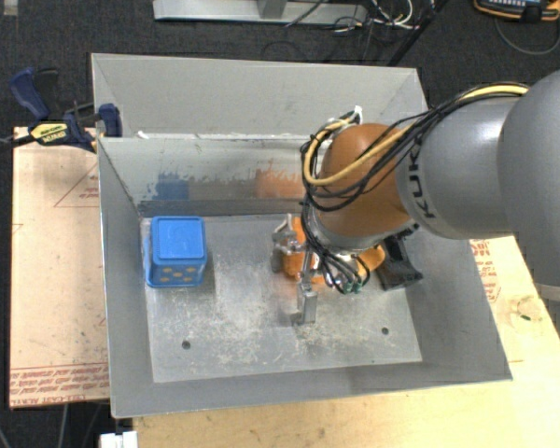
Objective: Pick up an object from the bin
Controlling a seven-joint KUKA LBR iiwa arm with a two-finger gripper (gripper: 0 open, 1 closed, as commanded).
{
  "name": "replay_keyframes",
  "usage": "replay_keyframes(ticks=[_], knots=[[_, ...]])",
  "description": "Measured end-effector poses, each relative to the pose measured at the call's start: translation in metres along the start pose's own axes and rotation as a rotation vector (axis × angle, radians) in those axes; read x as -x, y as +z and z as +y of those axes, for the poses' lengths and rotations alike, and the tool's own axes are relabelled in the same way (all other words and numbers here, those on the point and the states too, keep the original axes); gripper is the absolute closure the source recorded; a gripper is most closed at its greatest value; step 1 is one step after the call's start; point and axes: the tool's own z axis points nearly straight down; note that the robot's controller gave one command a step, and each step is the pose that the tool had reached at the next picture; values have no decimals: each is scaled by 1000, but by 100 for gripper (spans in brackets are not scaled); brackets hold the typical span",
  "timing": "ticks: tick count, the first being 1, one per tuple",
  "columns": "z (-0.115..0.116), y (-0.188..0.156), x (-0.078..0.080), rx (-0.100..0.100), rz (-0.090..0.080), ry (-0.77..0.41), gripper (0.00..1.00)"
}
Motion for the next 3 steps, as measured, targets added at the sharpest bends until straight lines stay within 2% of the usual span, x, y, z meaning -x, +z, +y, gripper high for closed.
replay_keyframes(ticks=[1,2,3], knots=[[-18,-1,20,-1,-2,-41,0],[-58,-6,27,3,-3,-24,100],[-58,-6,27,3,-3,-24,100]])
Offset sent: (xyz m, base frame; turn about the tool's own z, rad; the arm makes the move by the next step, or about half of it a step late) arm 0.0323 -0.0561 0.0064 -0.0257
